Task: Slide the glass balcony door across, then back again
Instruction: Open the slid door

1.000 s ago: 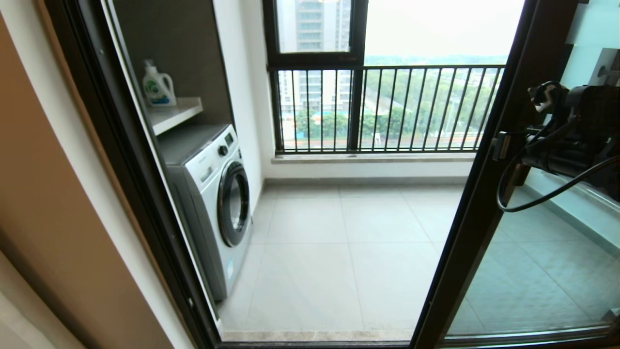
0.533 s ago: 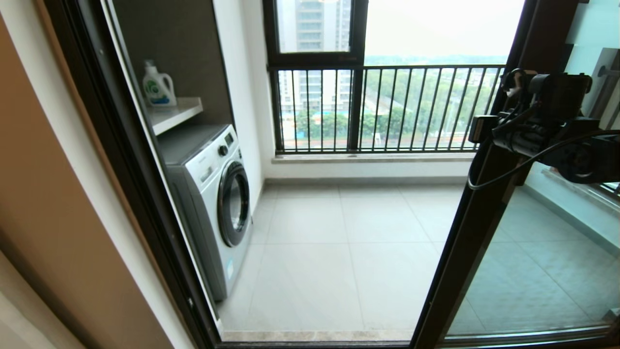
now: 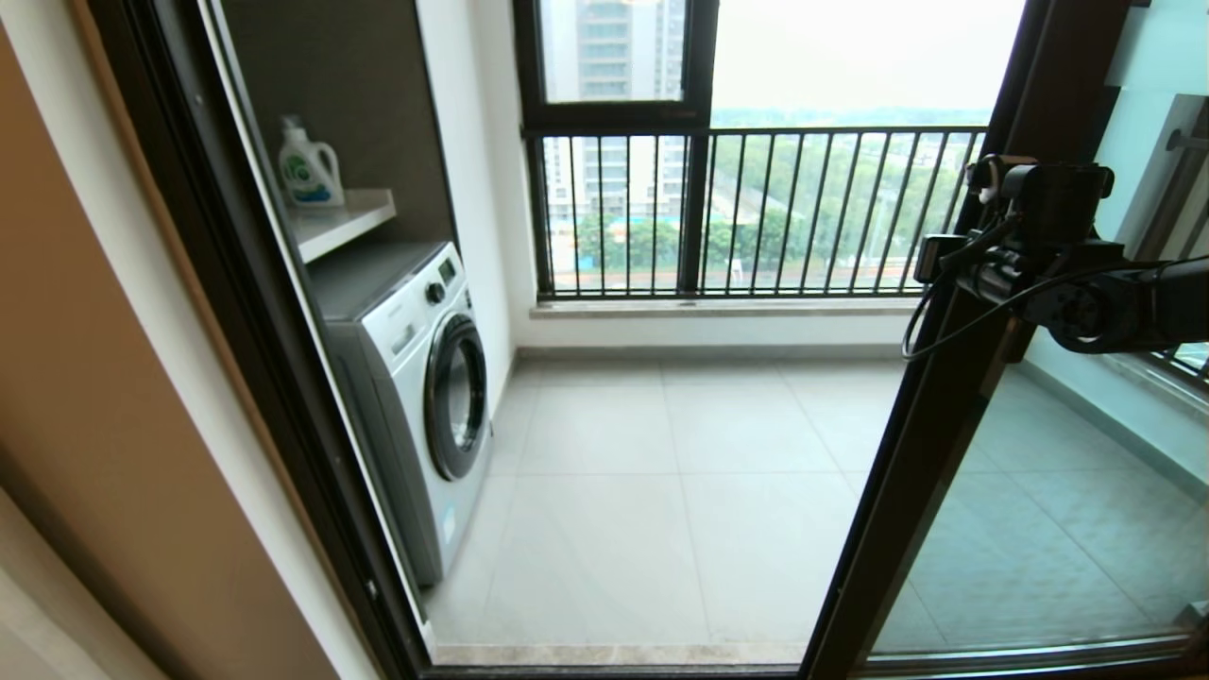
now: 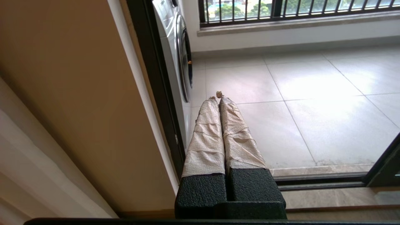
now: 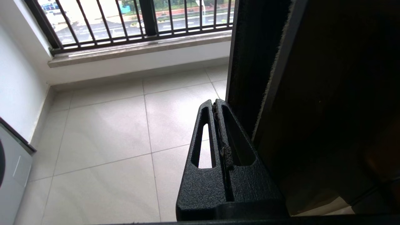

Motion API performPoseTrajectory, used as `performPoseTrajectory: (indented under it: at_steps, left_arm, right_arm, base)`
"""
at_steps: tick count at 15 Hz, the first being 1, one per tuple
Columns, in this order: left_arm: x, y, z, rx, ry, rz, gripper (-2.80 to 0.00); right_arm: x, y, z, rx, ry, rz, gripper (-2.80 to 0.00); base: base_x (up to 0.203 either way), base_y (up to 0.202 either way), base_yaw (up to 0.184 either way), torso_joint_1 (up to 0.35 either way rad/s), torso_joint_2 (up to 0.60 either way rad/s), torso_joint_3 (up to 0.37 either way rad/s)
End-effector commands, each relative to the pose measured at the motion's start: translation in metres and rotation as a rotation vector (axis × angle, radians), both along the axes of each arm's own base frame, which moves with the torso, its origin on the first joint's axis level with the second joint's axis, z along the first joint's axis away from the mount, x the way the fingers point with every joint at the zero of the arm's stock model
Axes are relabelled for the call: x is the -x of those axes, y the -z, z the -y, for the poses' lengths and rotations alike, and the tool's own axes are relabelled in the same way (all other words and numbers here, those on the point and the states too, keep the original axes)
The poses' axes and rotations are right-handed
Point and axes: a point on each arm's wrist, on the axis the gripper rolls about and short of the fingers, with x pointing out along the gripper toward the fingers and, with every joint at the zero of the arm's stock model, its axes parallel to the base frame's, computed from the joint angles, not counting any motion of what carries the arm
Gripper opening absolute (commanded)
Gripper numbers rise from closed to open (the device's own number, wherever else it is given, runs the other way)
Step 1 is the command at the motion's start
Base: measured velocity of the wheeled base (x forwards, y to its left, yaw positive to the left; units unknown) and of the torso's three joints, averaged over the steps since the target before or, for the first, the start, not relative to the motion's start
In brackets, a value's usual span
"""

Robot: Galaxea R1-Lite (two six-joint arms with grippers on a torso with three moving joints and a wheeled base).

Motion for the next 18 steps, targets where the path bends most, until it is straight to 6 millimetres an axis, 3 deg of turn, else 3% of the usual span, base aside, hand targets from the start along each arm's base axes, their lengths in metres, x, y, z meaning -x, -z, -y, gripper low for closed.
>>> performPoseTrajectory:
  at_steps: [1, 10, 18]
  left_arm:
    - [0.000, 0.000, 0.000, 0.000, 0.000, -0.002, -2.80]
    - [0.000, 0.000, 0.000, 0.000, 0.000, -0.002, -2.80]
    - [0.000, 0.000, 0.000, 0.000, 0.000, -0.001, -2.80]
  right_arm:
    - [-0.001, 0.002, 0.009, 0.002, 0.027, -0.003, -2.80]
    - [0.002, 0.001, 0.034, 0.001, 0.080, 0.000, -2.80]
    - [0.005, 0.000, 0.037, -0.004, 0.073, 0.003, -2.80]
  base:
    - [0.000, 0.000, 0.000, 0.000, 0.00, 0.000]
    - [0.000, 0.000, 0.000, 0.000, 0.00, 0.000]
    - [0.000, 0.000, 0.000, 0.000, 0.00, 0.000]
